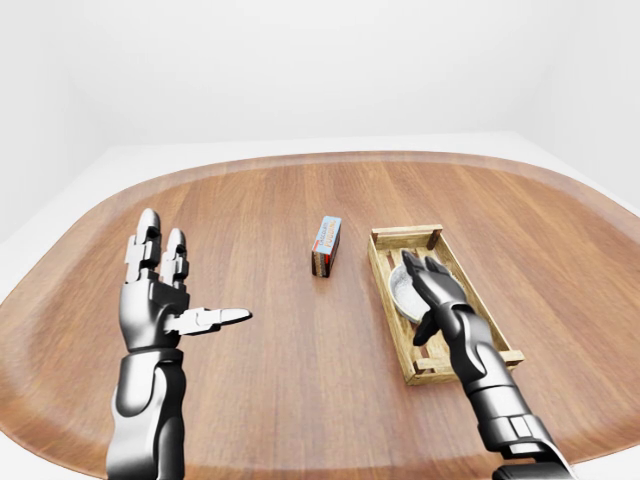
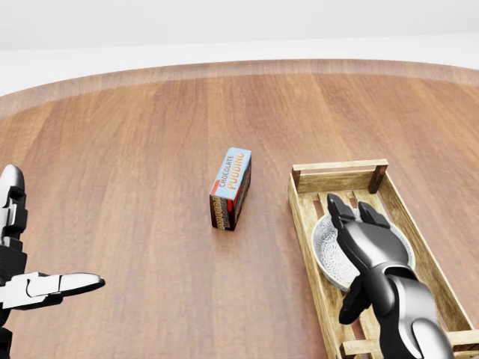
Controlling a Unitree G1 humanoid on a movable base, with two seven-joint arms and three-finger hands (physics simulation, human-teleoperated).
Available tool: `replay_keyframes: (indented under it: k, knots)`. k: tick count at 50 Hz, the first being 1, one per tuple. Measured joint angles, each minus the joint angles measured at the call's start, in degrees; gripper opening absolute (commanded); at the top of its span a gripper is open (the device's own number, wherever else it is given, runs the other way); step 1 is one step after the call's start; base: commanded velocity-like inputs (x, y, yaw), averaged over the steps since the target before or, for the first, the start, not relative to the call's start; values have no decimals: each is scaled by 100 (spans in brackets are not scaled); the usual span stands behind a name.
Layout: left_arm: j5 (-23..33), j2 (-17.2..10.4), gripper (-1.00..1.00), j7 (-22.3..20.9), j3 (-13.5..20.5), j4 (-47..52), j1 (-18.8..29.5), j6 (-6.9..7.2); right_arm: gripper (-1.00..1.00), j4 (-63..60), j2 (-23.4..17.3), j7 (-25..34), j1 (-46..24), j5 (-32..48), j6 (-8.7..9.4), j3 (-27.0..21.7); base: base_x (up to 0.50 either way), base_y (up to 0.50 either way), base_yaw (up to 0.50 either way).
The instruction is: Pick up the bowl on the left and put it in the tray.
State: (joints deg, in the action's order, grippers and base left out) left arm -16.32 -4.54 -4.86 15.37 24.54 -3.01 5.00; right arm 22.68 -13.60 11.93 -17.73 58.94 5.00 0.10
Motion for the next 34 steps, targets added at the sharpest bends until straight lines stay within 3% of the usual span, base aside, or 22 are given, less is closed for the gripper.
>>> replay_keyframes:
  k: [24,34]
  knots:
    - [-19,8,100,-8,16,87,-34,0,100,-3737,715,2785,395,2874,0,-129,0,0,0]
    - [-39,5,100,-15,36,129,-41,0,100,-5156,1269,2807,419,3967,0,76,0,0,0]
